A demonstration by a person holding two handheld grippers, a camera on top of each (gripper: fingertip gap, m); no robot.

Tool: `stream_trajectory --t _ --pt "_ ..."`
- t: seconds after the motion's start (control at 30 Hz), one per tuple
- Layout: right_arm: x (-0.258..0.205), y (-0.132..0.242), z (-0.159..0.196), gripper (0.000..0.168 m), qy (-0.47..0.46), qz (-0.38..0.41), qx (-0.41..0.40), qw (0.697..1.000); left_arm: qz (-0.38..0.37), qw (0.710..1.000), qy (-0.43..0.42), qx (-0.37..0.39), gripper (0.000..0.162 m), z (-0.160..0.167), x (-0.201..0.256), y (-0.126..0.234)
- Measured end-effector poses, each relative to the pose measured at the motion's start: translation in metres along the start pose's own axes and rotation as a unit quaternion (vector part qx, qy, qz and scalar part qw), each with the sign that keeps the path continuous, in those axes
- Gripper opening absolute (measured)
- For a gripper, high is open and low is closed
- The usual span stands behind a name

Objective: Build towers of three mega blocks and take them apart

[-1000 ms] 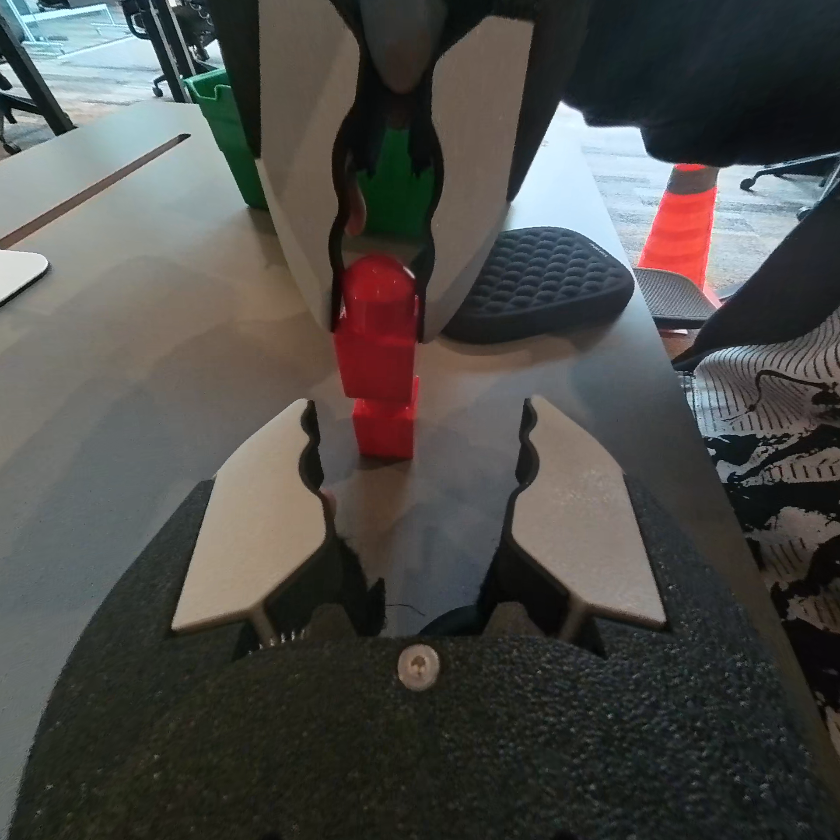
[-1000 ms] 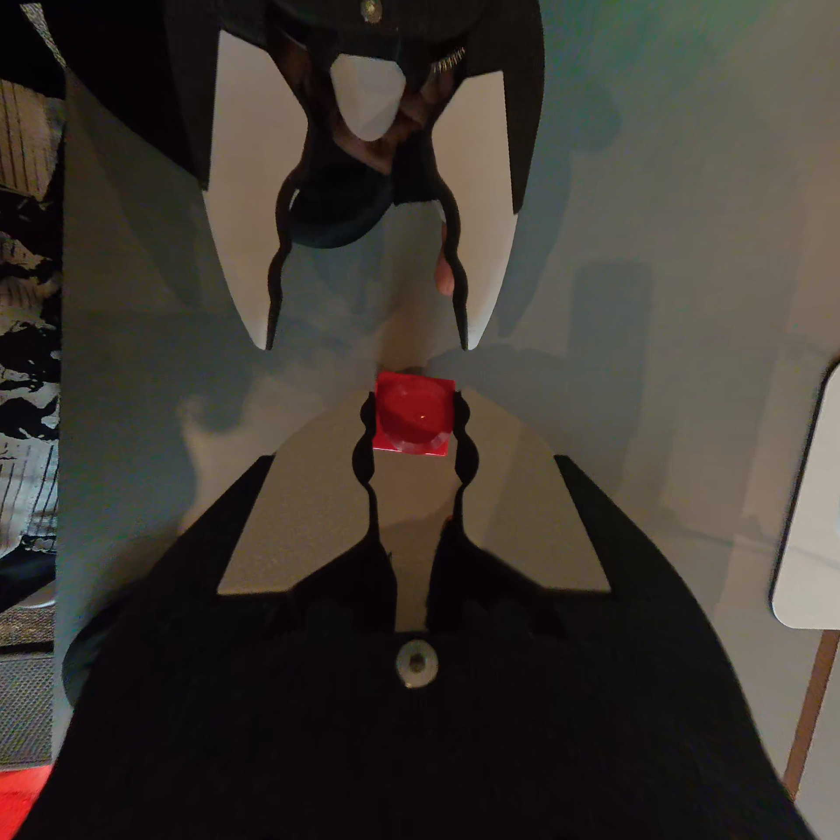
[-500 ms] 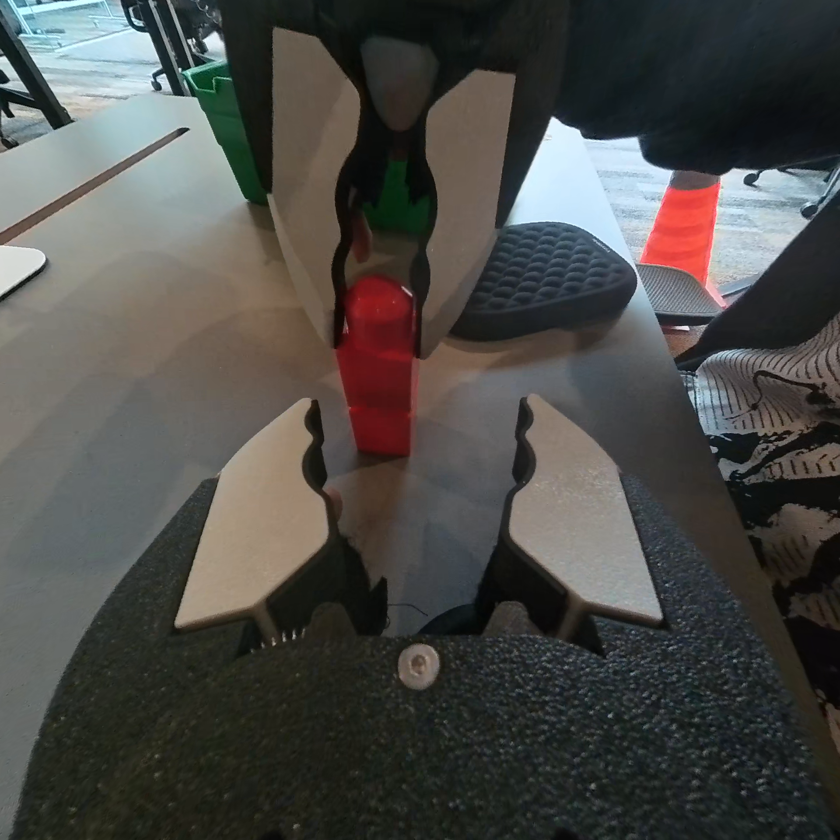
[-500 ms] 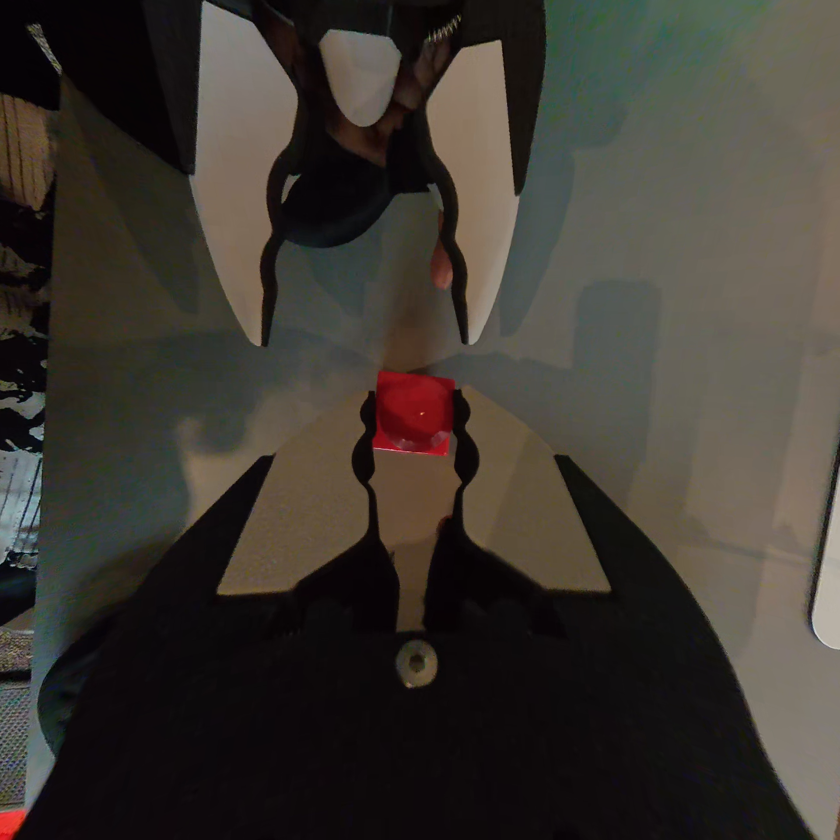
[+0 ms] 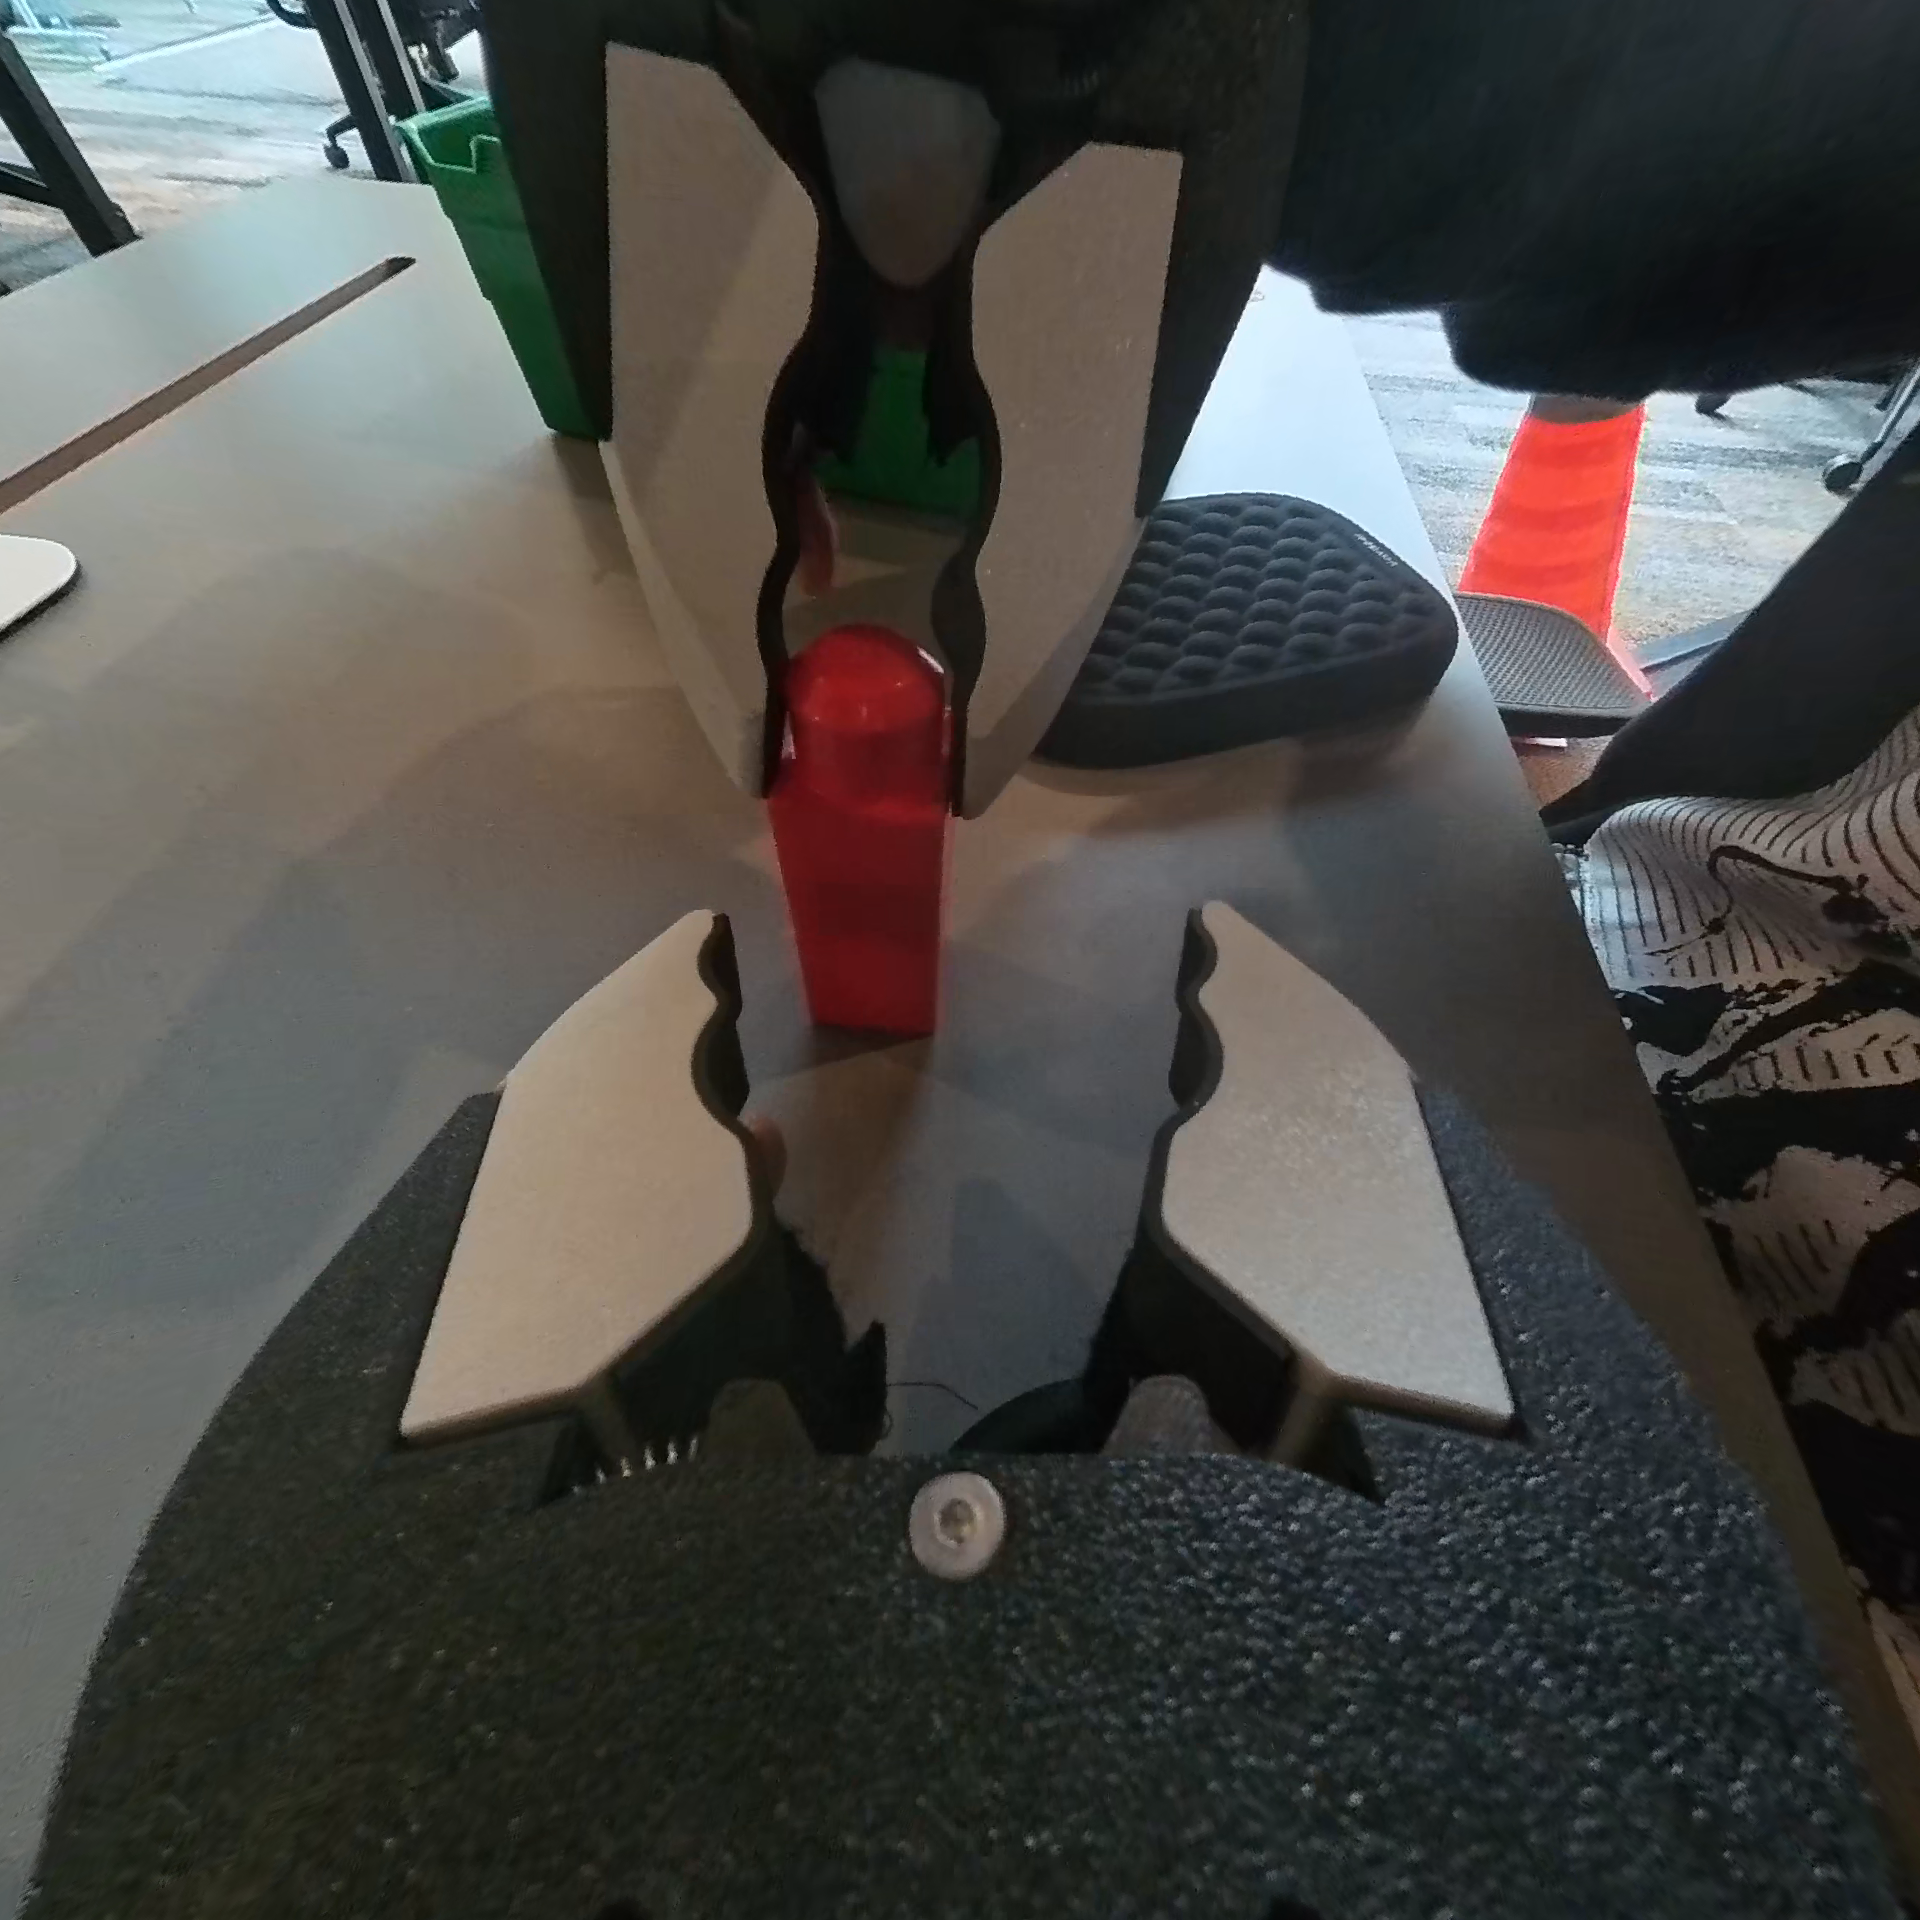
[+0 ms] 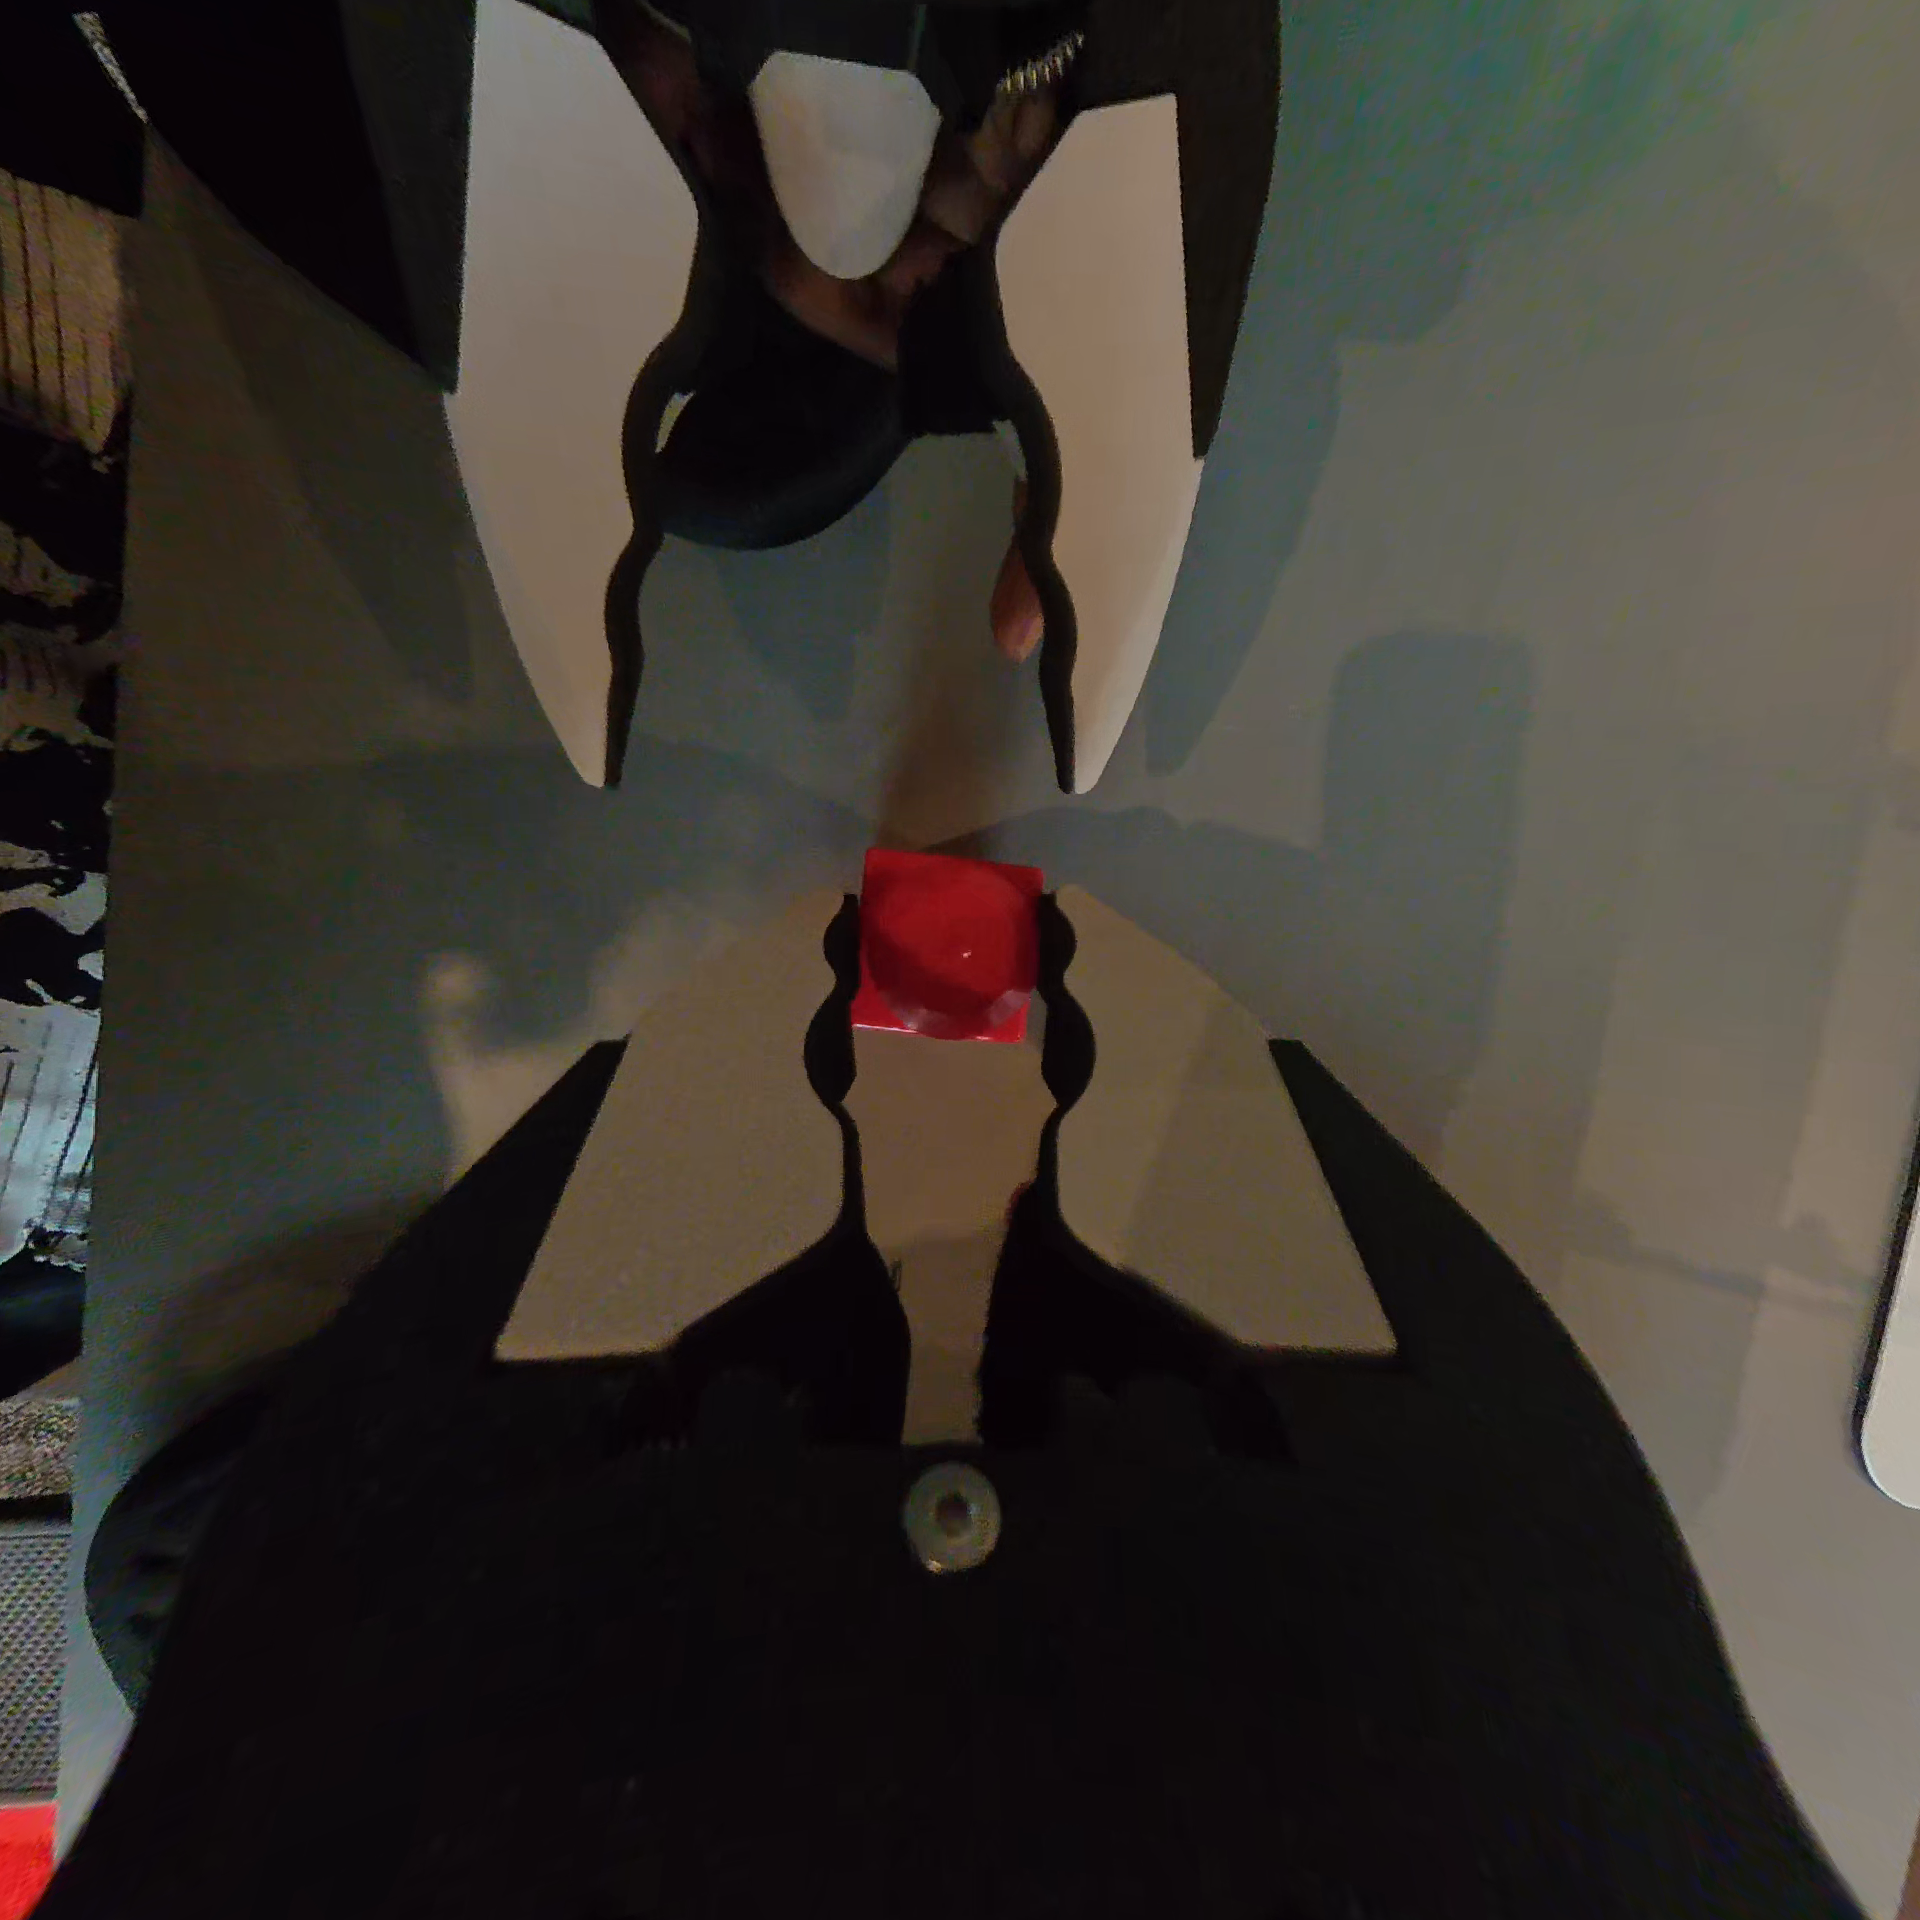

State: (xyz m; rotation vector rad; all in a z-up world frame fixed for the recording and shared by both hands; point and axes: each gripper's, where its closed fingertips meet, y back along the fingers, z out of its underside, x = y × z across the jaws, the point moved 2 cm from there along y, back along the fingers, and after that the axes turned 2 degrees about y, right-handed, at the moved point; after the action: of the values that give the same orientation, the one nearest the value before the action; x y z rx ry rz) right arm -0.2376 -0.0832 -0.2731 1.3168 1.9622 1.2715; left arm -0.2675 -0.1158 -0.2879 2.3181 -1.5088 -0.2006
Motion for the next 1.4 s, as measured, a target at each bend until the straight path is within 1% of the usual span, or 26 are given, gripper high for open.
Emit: stream_trajectory --t 0.07,0.2,0.3,0.37,0.43,0.5,0.57,0.63,0.73,0.8,0.93,1.0,1.07,1.2,1.23,1.3,1.37,1.4 --pt "0.000 -0.001 0.000 0.033 0.001 -0.003 -0.005 1.000 0.000 1.000 0.000 0.000 0.081 0.000 0.000 0.000" --pt "0.002 -0.004 0.008 0.046 0.000 -0.005 -0.035 0.999 -0.001 1.000 -0.002 0.000 0.081 0.000 0.000 0.000" --pt "0.003 0.005 -0.004 0.056 -0.019 -0.004 0.009 1.000 -0.003 1.000 -0.003 0.002 0.081 0.000 0.000 0.000" --pt "0.005 0.019 -0.013 0.064 -0.037 0.017 0.049 0.998 -0.007 1.000 -0.003 0.007 0.080 -0.002 0.000 0.001" --pt "0.004 0.033 -0.021 0.071 -0.058 0.048 0.106 0.992 -0.011 1.000 -0.003 0.013 0.079 -0.003 -0.001 0.002" --pt "0.001 0.046 -0.024 0.074 -0.083 0.080 0.173 0.978 -0.014 1.000 -0.003 0.017 0.079 -0.004 -0.002 0.003" --pt "-0.003 0.055 -0.018 0.075 -0.111 0.118 0.223 0.961 -0.016 1.000 0.000 0.015 0.078 -0.003 -0.002 0.002" --pt "-0.010 0.057 -0.003 0.075 -0.140 0.152 0.254 0.945 -0.019 1.000 -0.001 0.015 0.077 -0.004 -0.003 0.002" --pt "-0.022 0.055 0.023 0.071 -0.180 0.200 0.289 0.919 -0.036 0.999 -0.009 0.035 0.073 -0.010 -0.003 0.007" --pt "-0.029 0.054 0.040 0.069 -0.199 0.230 0.314 0.900 -0.045 0.998 -0.011 0.043 0.073 -0.015 -0.002 0.012" --pt "-0.036 0.057 0.054 0.063 -0.204 0.270 0.396 0.854 -0.065 0.996 -0.018 0.053 0.074 -0.034 0.006 0.025" --pt "-0.034 0.058 0.056 0.061 -0.205 0.271 0.415 0.844 -0.090 0.994 -0.028 0.053 0.074 -0.046 0.009 0.038" --pt "-0.033 0.057 0.057 0.061 -0.214 0.255 0.421 0.844 -0.121 0.991 -0.030 0.057 0.073 -0.059 0.009 0.058" --pt "-0.032 0.054 0.060 0.061 -0.223 0.248 0.420 0.844 -0.209 0.976 -0.004 0.059 0.072 -0.077 -0.005 0.116" --pt "-0.033 0.053 0.059 0.061 -0.220 0.249 0.418 0.846 -0.245 0.968 0.005 0.050 0.072 -0.077 -0.014 0.135" --pt "-0.035 0.051 0.058 0.060 -0.213 0.246 0.414 0.850 -0.331 0.943 0.025 0.019 0.072 -0.072 -0.038 0.179" --pt "-0.035 0.049 0.058 0.060 -0.212 0.245 0.410 0.853 -0.412 0.909 0.055 -0.021 0.071 -0.058 -0.064 0.227" --pt "-0.035 0.049 0.058 0.060 -0.212 0.244 0.410 0.853 -0.448 0.889 0.074 -0.053 0.071 -0.046 -0.078 0.250"
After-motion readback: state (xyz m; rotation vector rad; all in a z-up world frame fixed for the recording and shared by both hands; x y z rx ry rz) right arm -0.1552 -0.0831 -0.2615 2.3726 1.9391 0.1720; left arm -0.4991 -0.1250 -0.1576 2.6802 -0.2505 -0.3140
